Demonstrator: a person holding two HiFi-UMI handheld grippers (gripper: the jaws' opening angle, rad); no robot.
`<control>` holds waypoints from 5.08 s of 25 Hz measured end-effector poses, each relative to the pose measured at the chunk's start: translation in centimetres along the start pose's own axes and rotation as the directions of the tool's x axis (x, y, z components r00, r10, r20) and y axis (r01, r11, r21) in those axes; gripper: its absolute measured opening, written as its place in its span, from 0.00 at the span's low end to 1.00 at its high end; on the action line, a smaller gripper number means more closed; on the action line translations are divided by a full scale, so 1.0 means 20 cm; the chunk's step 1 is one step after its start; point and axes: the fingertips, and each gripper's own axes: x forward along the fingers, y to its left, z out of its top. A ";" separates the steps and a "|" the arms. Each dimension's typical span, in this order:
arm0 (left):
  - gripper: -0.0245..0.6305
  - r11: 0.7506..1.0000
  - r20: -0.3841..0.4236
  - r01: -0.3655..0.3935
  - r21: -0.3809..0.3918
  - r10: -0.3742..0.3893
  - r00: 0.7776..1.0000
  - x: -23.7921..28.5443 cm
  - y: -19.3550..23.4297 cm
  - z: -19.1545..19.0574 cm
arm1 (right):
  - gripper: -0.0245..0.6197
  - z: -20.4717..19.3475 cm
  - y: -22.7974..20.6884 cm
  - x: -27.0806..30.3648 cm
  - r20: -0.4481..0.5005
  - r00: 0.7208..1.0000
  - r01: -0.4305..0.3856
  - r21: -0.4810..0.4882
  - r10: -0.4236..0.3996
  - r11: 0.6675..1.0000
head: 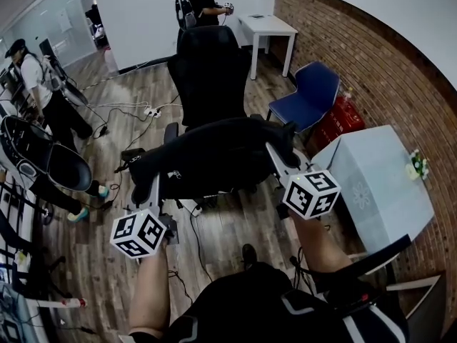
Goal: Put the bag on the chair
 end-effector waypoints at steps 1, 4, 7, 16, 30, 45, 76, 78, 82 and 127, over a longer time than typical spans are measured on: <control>0.25 1.000 0.001 -0.003 0.001 0.003 1.000 0.04 0.00 0.00 | 0.11 0.01 -0.02 0.03 0.001 1.000 -0.003 0.001 0.003 1.000; 0.25 1.000 0.002 -0.012 0.006 0.012 1.000 0.14 0.00 0.01 | 0.10 0.03 -0.10 0.12 0.000 1.000 -0.010 0.006 0.010 1.000; 0.25 1.000 -0.003 -0.023 0.008 0.023 1.000 0.24 -0.01 0.00 | 0.10 0.06 -0.18 0.19 -0.005 1.000 -0.019 0.011 0.019 1.000; 0.25 0.998 -0.019 -0.062 0.016 0.063 0.998 0.52 -0.05 -0.05 | 0.11 0.10 -0.42 0.41 -0.022 0.998 -0.058 0.021 0.059 0.998; 0.25 0.996 -0.039 -0.086 0.012 0.086 0.996 0.89 -0.10 -0.15 | 0.11 0.14 -0.74 0.64 -0.032 0.996 -0.084 0.031 0.085 0.996; 0.25 1.000 -0.056 -0.016 -0.002 0.016 0.998 1.30 0.24 -0.12 | 0.10 0.11 -0.76 1.08 -0.033 0.999 -0.005 0.028 0.006 1.000; 0.24 0.997 -0.167 0.073 -0.019 -0.075 0.983 1.93 0.77 -0.28 | 0.11 -0.13 -0.87 1.75 -0.078 0.988 0.135 0.049 -0.131 0.990; 0.24 0.998 -0.177 0.063 -0.015 -0.065 0.982 1.98 0.77 -0.32 | 0.11 -0.16 -0.93 1.80 -0.084 0.989 0.127 0.054 -0.122 0.990; 0.24 0.999 -0.202 0.045 -0.005 -0.045 0.978 2.09 0.79 -0.40 | 0.11 -0.23 -1.04 1.88 -0.095 0.989 0.122 0.069 -0.115 0.990; 0.23 0.986 -0.499 -0.160 0.042 0.160 0.852 2.84 1.18 -1.66 | 0.11 -1.34 -1.95 2.65 -0.378 0.920 0.171 0.136 -0.108 0.976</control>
